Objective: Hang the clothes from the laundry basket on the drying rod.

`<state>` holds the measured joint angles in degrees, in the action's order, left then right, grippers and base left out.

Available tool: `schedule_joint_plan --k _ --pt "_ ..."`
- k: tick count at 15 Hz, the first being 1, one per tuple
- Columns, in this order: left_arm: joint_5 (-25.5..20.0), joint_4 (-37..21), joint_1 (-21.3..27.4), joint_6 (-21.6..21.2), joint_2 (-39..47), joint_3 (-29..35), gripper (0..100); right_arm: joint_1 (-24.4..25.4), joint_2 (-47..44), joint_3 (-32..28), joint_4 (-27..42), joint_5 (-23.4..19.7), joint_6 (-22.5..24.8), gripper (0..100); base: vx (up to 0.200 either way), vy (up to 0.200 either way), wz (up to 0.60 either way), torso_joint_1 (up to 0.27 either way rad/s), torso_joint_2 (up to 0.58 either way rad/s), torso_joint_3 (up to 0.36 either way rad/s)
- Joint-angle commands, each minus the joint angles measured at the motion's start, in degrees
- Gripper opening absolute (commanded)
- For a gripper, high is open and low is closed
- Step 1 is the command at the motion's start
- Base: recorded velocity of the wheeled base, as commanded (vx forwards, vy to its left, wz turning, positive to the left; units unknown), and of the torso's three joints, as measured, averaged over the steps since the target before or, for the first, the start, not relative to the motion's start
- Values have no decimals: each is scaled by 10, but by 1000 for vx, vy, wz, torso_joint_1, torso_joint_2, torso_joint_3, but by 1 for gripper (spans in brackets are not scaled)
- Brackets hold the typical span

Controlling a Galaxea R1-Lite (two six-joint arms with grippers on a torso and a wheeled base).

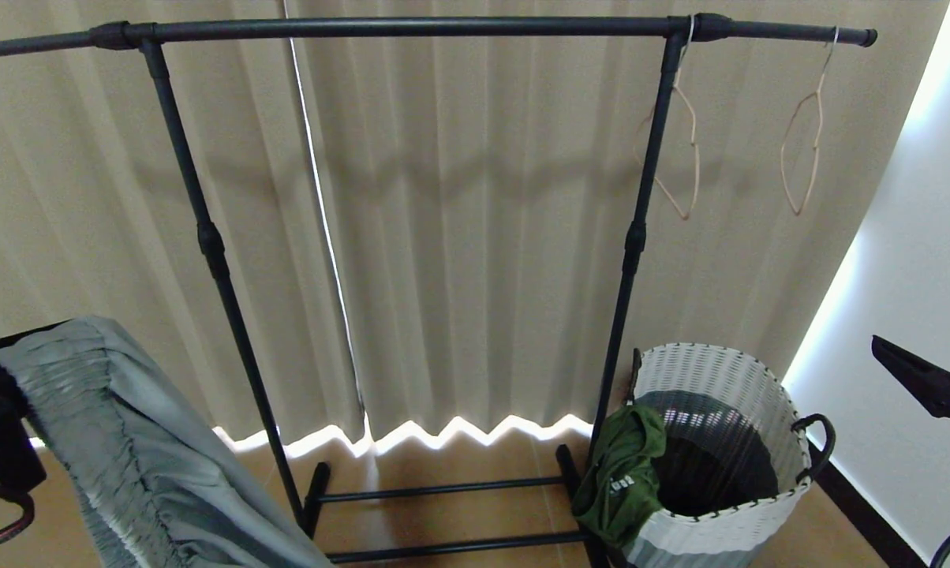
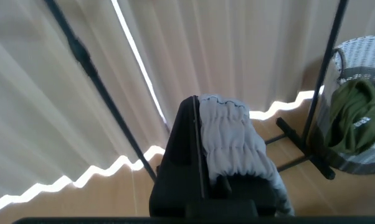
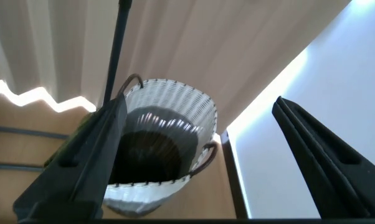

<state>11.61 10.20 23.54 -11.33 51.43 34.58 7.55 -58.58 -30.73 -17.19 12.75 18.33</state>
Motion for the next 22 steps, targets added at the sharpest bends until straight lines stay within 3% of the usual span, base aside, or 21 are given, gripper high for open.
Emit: schedule_joint_plan --k 1,5,8,18,22 --pt "1 0 -1 -1 2 -9 0 0 0 1 1 0 0 100 0 0 0 163 -456 -281" --pt "1 0 -1 -5 -4 -21 0 0 -1 0 -1 -1 0 100 0 0 0 167 -456 -284" --pt "0 1 -1 -36 -17 -37 0 0 -3 -1 -4 -1 0 100 0 0 0 190 -468 -281" --pt "0 3 -2 -37 -26 -36 0 1 -7 -1 -4 0 0 100 0 0 0 218 -493 -283" --pt "1 30 -2 -34 -27 -42 0 1 -15 0 -4 0 10 100 0 0 0 112 -248 -130"
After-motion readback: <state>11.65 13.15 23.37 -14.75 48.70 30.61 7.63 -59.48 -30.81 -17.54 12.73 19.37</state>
